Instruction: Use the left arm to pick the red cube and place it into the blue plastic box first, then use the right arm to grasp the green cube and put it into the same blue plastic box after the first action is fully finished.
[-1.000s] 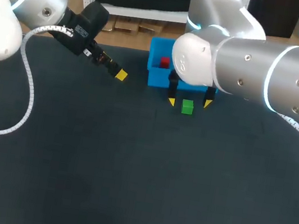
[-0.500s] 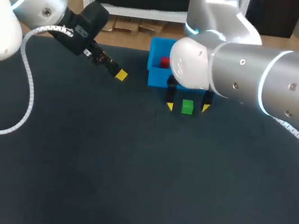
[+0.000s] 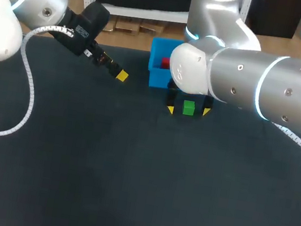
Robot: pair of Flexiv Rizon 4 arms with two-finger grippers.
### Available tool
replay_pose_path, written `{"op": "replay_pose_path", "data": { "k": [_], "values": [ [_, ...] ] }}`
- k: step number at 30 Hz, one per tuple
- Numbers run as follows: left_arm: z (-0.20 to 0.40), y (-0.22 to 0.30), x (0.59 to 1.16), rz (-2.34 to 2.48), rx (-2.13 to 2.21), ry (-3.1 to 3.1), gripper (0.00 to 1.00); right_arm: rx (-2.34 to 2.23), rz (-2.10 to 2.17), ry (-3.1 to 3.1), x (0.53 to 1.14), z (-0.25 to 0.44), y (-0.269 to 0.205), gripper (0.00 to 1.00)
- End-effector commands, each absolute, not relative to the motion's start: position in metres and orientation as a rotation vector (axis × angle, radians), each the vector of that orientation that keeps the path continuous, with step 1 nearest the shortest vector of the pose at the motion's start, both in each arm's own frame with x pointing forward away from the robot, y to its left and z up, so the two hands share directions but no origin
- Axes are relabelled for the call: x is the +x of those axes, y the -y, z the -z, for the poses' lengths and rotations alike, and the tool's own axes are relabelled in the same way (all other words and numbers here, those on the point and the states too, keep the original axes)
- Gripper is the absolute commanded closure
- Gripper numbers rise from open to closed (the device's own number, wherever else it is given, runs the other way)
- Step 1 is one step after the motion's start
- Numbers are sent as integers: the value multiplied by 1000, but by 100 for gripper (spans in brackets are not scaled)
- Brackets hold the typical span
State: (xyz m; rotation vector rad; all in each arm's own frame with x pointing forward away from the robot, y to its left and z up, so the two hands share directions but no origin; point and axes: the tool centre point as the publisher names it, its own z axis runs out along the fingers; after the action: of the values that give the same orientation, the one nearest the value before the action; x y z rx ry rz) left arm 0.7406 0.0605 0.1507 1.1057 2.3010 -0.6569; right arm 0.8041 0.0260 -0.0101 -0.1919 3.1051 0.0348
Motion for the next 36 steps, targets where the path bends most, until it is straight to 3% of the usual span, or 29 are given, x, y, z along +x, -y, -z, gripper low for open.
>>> {"op": "replay_pose_path", "data": {
  "k": [1, 10, 11, 12, 13, 36],
  "values": [
    [-150, -62, 740, 660, 1106, -2294, 0, -187, -34, -3107, 810, 20, -26, 0],
    [-150, -62, 740, 660, 1106, -2294, 0, -182, -29, -3109, 811, 22, -26, 2],
    [-150, -62, 740, 660, 1106, -2294, 0, -182, -27, -3109, 811, 22, -26, 53],
    [-150, -62, 740, 660, 1106, -2294, 0, -181, -26, -3110, 810, 23, -26, 73],
    [-150, -62, 740, 660, 1106, -2294, 0, -180, -23, -3111, 810, 23, -26, 100],
    [-150, -62, 740, 660, 1106, -2294, 0, -161, 21, -3106, 811, 12, -19, 100]
  ]
}}
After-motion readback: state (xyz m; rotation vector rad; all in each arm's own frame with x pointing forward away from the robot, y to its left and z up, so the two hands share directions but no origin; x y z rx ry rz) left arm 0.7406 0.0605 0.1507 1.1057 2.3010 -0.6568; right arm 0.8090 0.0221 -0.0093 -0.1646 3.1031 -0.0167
